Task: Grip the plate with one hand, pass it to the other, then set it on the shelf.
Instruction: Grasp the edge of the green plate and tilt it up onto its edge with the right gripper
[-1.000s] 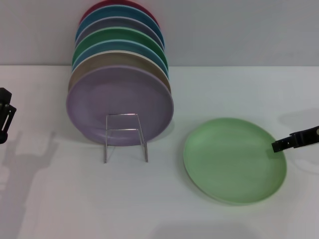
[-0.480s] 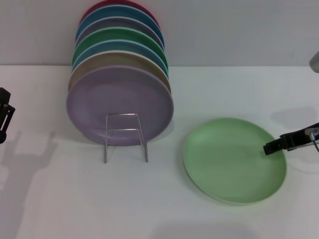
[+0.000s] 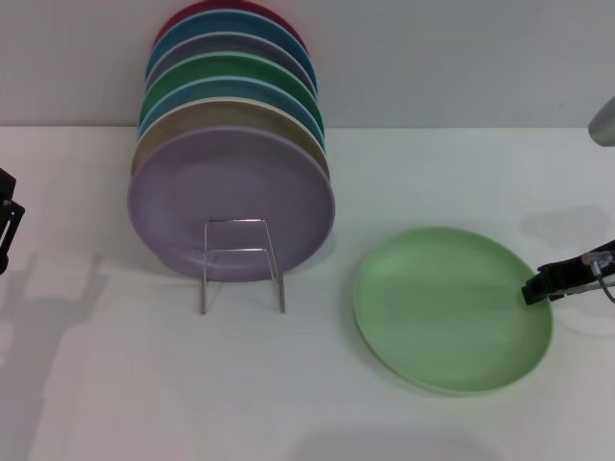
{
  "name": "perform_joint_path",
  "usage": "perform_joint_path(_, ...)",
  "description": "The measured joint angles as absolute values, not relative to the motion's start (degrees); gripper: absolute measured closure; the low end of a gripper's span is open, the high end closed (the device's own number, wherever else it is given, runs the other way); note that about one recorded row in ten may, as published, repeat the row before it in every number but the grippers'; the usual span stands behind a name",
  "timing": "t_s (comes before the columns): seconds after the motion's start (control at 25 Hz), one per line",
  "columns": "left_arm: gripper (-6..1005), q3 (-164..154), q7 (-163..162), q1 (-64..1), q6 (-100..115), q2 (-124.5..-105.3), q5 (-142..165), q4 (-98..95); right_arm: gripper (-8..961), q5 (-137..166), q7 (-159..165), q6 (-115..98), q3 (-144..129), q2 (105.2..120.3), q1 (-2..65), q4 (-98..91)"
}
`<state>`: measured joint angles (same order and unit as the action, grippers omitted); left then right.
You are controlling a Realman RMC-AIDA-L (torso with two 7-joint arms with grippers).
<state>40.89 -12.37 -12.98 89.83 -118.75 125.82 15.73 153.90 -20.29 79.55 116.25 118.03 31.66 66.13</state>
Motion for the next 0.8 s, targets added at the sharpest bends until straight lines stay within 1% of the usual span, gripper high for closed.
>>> perform_joint_path(0.12,135,40.98,-12.36,-13.01,89.83,-118.73,125.76,15.73,680,154.04,-20.00,79.29,116.40,118.04,31.65,66.01)
perform_joint_path(0.32,135,41.05,-12.26,-13.08,89.83,-118.73,125.60,15.73,694,155.22,-19.42,78.67,116.27,118.10,31.65,65.65)
perform_joint_path(0.8,136,41.14,-12.14,-13.10,89.98,-118.65,125.41,15.73,694,155.40,-18.99,77.45,116.02,118.13,33.11,63.10)
